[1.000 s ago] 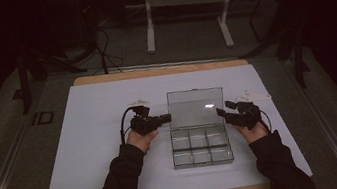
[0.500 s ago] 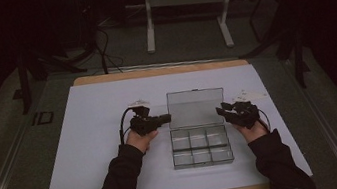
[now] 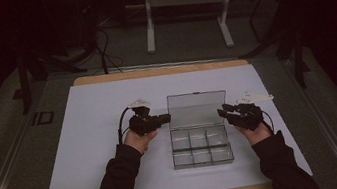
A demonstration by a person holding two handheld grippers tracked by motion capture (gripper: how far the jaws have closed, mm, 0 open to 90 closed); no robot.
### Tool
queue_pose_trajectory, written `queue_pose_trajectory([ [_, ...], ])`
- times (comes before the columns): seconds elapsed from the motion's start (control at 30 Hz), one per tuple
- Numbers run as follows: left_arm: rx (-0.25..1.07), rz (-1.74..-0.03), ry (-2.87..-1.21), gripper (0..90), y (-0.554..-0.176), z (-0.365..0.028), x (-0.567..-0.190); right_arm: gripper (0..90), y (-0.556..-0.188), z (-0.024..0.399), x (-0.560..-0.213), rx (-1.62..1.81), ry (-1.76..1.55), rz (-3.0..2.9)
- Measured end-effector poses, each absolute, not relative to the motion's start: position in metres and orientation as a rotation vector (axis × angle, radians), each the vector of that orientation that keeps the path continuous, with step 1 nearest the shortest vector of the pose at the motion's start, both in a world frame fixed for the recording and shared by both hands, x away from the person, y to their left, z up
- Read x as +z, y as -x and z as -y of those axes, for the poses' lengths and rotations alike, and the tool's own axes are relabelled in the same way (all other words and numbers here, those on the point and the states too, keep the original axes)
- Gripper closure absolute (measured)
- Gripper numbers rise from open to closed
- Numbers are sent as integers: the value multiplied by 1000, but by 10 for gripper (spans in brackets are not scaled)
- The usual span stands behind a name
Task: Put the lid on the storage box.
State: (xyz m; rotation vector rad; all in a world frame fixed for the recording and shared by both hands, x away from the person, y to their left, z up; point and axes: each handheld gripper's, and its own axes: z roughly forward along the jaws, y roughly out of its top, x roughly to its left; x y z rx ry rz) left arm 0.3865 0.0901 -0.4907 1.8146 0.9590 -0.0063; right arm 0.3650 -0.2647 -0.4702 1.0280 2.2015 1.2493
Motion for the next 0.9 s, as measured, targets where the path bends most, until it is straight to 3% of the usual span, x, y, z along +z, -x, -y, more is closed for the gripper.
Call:
queue_pose_trajectory([
  [0.9, 33, -841, -1919, 839, -347, -93, -488, 717, -327, 277, -470, 1261, -813, -2280],
])
